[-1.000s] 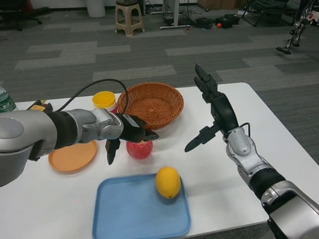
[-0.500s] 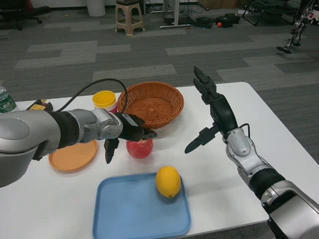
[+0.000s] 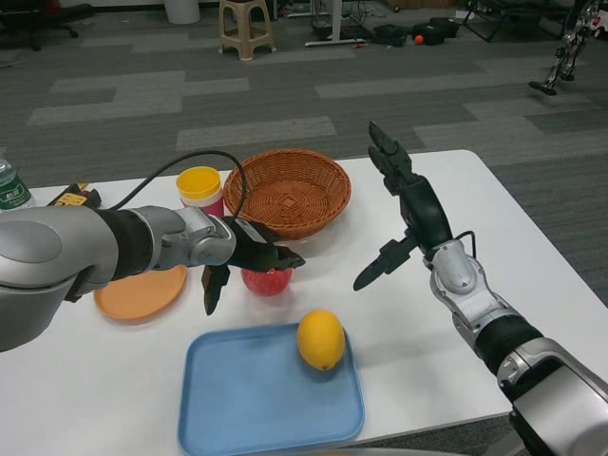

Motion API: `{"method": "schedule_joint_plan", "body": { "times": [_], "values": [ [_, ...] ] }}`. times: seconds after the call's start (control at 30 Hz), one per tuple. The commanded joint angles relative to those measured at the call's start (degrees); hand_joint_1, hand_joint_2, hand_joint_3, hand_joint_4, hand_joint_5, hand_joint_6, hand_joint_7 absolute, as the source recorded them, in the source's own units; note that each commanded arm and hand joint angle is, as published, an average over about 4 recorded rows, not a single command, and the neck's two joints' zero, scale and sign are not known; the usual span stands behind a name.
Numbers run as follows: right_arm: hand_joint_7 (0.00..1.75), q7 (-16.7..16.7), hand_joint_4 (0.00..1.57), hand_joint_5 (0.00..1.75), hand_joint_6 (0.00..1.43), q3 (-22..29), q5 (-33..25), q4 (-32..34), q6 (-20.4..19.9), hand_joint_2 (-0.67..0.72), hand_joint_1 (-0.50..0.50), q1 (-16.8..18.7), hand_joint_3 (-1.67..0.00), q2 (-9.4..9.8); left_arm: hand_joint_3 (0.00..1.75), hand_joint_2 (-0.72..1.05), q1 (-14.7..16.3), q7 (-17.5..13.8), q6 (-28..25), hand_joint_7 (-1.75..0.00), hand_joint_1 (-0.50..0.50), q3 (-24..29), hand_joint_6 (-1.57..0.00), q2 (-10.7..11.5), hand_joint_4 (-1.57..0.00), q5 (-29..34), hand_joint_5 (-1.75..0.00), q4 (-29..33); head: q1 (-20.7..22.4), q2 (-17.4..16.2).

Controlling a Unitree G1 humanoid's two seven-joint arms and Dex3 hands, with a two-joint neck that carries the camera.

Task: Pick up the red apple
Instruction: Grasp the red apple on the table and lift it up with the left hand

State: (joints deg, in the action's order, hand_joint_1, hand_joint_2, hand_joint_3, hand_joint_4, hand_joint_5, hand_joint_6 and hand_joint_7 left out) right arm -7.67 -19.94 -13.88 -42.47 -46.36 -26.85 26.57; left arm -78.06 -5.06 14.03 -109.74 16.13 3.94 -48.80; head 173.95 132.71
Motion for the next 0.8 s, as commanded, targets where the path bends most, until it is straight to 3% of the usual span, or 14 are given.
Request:
{"method": "schedule_joint_plan", "body": {
  "times": [0.03, 0.17, 0.33, 0.53, 0.6, 0.8],
  "values": [
    [0.07, -0.57, 0.00, 0.00, 0.00, -0.34, -0.97, 0.20, -0.49, 0.22, -0.50, -0.75, -0.08, 0.86, 0.09, 0.34, -0.87, 0.31, 0.61, 0.00, -0.50, -0.98, -0.12, -0.36, 0.00, 0.72, 0.00, -0.16, -0.39, 0.20],
    [0.07, -0.70, 0.00, 0.00, 0.00, -0.28, -1.21, 0.88, -0.49, 0.22, -0.50, -0.39, -0.08, 0.94, 0.00, 0.34, -0.87, 0.31, 0.65, 0.00, -0.50, -1.16, -0.13, -0.49, 0.00, 0.72, 0.00, -0.16, -0.37, 0.30],
    [0.07, -0.76, 0.00, 0.00, 0.00, -0.50, -1.23, 1.25, -0.49, 0.22, -0.50, -0.13, -0.08, 1.10, 0.09, 0.34, -0.80, 0.31, 0.65, 0.00, -0.50, -1.18, -0.13, -0.80, 0.00, 1.05, 0.00, -0.64, 0.01, 0.65],
    [0.07, -0.76, 0.00, 0.00, 0.00, -1.15, -1.28, 1.60, -0.49, 0.22, -0.50, 0.04, -0.08, 1.21, 0.00, 0.34, -0.34, 0.53, 0.69, 0.00, -0.50, -2.32, -0.16, -1.54, 0.00, 2.48, 0.00, -2.18, -0.48, 0.52],
    [0.07, -0.76, 0.00, 0.00, 0.00, -1.64, -1.32, 1.60, -0.49, 0.22, -0.50, 0.00, -0.08, 1.25, 0.04, 0.34, -0.12, 0.57, 0.78, 0.00, -0.50, -2.68, -0.16, -1.81, 0.00, 3.01, 0.00, -2.88, -0.31, 0.50],
    [0.07, -0.85, 0.00, 0.00, 0.00, -2.17, -1.72, 1.73, -0.49, 0.22, -0.50, 0.31, -0.08, 1.78, 0.00, 0.34, 1.28, 0.62, 1.18, 0.00, -0.50, -2.76, -0.16, -4.00, 0.00, 5.29, 0.00, -8.24, 0.06, 0.02]
  ]
}}
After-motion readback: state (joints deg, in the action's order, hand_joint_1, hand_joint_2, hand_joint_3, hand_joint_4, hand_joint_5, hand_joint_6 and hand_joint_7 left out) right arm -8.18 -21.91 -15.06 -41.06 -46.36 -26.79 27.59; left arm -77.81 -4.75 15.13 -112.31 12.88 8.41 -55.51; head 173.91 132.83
